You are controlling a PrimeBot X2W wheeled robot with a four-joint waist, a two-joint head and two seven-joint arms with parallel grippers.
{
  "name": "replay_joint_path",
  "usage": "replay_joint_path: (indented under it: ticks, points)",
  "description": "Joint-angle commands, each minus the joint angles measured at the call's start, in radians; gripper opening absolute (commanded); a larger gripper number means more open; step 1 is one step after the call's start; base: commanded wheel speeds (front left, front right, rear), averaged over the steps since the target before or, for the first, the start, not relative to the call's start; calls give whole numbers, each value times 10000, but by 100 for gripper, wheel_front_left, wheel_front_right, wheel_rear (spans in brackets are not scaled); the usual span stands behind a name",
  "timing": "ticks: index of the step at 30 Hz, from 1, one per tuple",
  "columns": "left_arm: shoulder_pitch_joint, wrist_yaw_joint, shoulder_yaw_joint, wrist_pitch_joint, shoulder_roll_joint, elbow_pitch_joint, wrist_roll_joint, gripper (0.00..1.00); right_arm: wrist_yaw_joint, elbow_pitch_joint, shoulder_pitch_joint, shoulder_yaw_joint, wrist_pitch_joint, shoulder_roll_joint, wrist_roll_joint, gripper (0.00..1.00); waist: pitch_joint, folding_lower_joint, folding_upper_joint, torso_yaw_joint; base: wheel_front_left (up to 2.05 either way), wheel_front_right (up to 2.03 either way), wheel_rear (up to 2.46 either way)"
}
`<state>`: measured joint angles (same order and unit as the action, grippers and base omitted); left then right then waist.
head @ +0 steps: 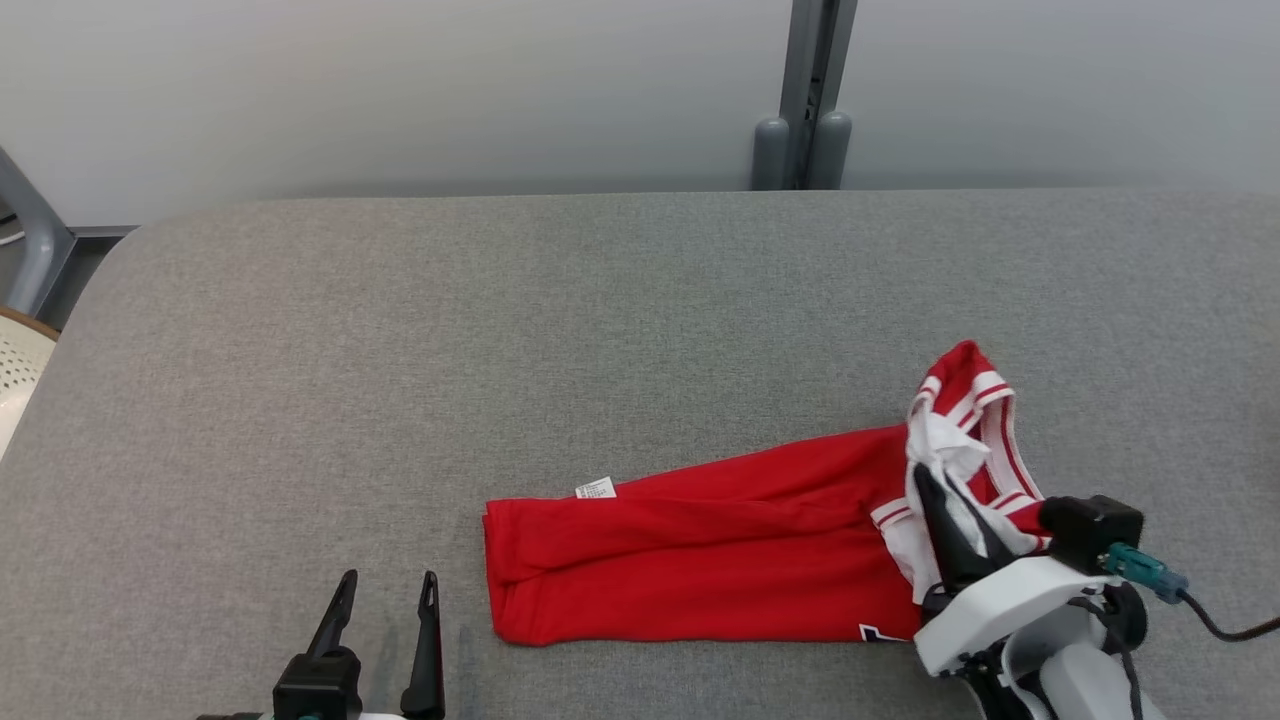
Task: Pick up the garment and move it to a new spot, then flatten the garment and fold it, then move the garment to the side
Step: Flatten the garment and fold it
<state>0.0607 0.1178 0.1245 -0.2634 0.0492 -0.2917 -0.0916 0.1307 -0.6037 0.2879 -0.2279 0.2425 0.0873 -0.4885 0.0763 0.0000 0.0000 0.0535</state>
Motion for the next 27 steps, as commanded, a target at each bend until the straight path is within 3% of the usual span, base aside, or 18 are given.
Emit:
replay_joint_path:
  ticks: [1, 10, 27]
  points:
    - [-55, -23, 51, -8, 38, -11, 5, 100, 0, 217, -126, -337, -108, -30, -196, 0, -2, 0, 0, 126, 0, 0, 0]
    - [-201, -208, 500, -8, 36, -57, 186, 100, 0, 640, 172, -2867, -556, -256, -1008, 0, 20, 0, 0, 1012, 0, 0, 0]
    - [-371, -197, 1033, -8, 36, -141, 18, 100, 0, -797, 2122, -5862, -163, -338, -2658, 0, 184, 0, 0, 2292, 0, 0, 0]
